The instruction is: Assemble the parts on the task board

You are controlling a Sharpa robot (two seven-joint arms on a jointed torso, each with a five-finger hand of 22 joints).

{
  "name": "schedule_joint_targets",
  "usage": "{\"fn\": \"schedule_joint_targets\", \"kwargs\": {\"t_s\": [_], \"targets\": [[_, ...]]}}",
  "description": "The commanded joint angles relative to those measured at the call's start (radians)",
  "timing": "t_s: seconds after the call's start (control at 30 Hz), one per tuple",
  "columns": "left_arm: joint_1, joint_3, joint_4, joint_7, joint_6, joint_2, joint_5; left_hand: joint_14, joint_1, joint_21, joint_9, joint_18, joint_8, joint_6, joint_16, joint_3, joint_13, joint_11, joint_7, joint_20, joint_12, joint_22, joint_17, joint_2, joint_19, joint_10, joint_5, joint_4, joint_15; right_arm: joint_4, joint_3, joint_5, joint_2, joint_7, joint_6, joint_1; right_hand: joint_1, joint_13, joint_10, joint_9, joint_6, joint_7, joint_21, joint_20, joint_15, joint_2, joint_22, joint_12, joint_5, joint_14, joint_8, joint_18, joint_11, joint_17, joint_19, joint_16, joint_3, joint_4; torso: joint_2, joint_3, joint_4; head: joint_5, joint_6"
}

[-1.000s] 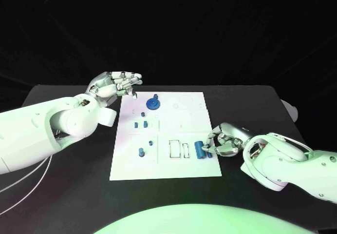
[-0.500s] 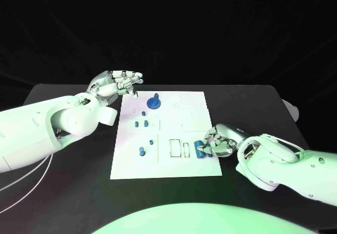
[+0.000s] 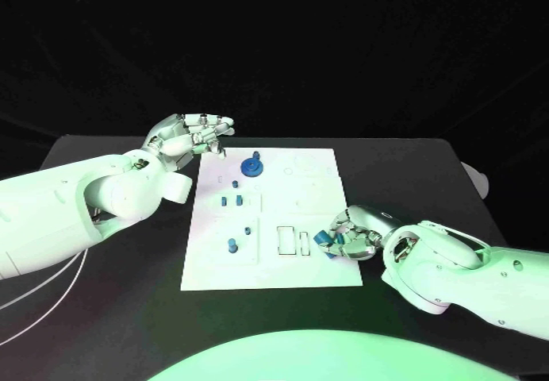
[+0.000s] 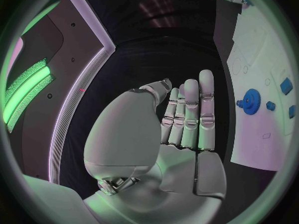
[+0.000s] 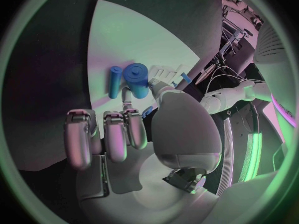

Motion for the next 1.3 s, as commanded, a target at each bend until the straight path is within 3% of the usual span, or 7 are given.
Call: {"fn": "schedule_joint_targets", "kwargs": {"t_s": [0.03,0.57,0.77,0.9,1.03,1.3], "targets": [[0.000,0.001,0.004,0.007,0.018,0.000,-0.001,-0.007,-0.011,-0.007,-0.001,0.006,0.006,-0.007,0.004,-0.004,0.002,-0.004,-0.001,0.004,0.007,-0.002,-0.001,0.000,-0.001,-0.007,-0.005,-0.003,0.003,-0.003,-0.001,-0.027,0.005,-0.013,0.048,-0.003,-0.009,0.121,-0.006,0.002,0.003,-0.006,0.006,0.007,0.002,0.002,0.188,-0.006,-0.007,0.094,0.005,-0.014,-0.003,0.208,0.069,0.005,-0.005,0.003,0.001,-0.0006,0.0013,-0.001,-0.001],[0.001,0.001,0.009,0.002,0.020,-0.006,-0.001,-0.007,-0.012,-0.007,-0.001,0.006,0.006,-0.007,0.005,-0.004,0.002,-0.003,0.000,0.004,0.008,-0.002,-0.001,0.000,-0.001,-0.008,-0.005,-0.002,0.003,-0.013,-0.001,-0.064,0.021,-0.025,0.069,-0.008,0.017,0.118,-0.010,0.008,0.011,-0.010,0.008,0.004,-0.001,0.003,0.191,-0.010,-0.012,0.094,0.013,-0.015,-0.006,0.209,0.070,0.006,-0.015,-0.001,-0.001,-0.0011,0.0008,0.002,-0.004],[0.001,0.001,0.008,0.001,0.021,-0.006,-0.001,-0.007,-0.012,-0.007,-0.001,0.006,0.006,-0.007,0.005,-0.004,0.002,-0.003,0.000,0.004,0.008,-0.002,-0.001,0.000,-0.001,-0.008,-0.005,-0.002,0.003,0.000,-0.001,-0.066,0.017,-0.015,0.010,-0.008,0.046,0.125,-0.003,0.018,0.035,-0.020,0.011,-0.001,-0.008,0.026,0.194,-0.005,0.003,0.094,0.032,-0.015,-0.015,0.209,0.071,0.006,-0.009,-0.003,-0.002,0.0011,-0.0010,0.003,-0.003],[0.001,0.001,0.007,0.001,0.022,-0.004,-0.001,-0.007,-0.013,-0.008,-0.002,0.006,0.006,-0.008,0.005,-0.004,0.001,-0.003,0.000,0.004,0.008,-0.002,-0.001,0.000,-0.001,-0.009,-0.005,-0.002,0.003,0.020,0.002,-0.046,0.008,-0.004,-0.041,-0.006,0.049,0.126,-0.001,0.021,0.042,-0.025,0.013,-0.006,-0.013,0.049,0.196,-0.005,0.036,0.094,0.039,-0.016,-0.020,0.210,0.072,0.006,-0.003,0.006,-0.002,0.0021,0.0005,0.006,-0.001],[0.000,0.001,0.005,0.001,0.023,-0.001,-0.001,-0.007,-0.013,-0.008,-0.002,0.006,0.006,-0.008,0.005,-0.004,0.001,-0.003,0.000,0.004,0.008,-0.002,-0.001,0.000,-0.001,-0.009,-0.005,-0.002,0.003,0.042,0.007,-0.013,0.001,0.010,-0.094,0.012,0.053,0.128,0.002,0.025,0.054,-0.032,0.016,-0.009,-0.017,0.059,0.199,-0.004,0.052,0.094,0.048,-0.017,-0.026,0.210,0.073,0.006,0.001,0.005,-0.002,0.0016,0.0024,0.006,0.003],[0.000,0.000,0.002,0.001,0.023,0.003,-0.001,-0.007,-0.013,-0.008,-0.002,0.006,0.006,-0.008,0.005,-0.004,0.001,-0.003,0.000,0.004,0.008,-0.002,-0.001,0.000,-0.001,-0.009,-0.005,-0.002,0.003,0.061,0.009,0.054,0.014,0.021,-0.108,0.045,0.050,0.132,0.006,0.026,0.057,-0.034,0.016,-0.012,-0.020,0.068,0.200,-0.001,0.058,0.094,0.050,-0.017,-0.028,0.209,0.074,0.005,0.003,0.008,-0.001,0.0006,-0.0002,0.010,0.009]]}}
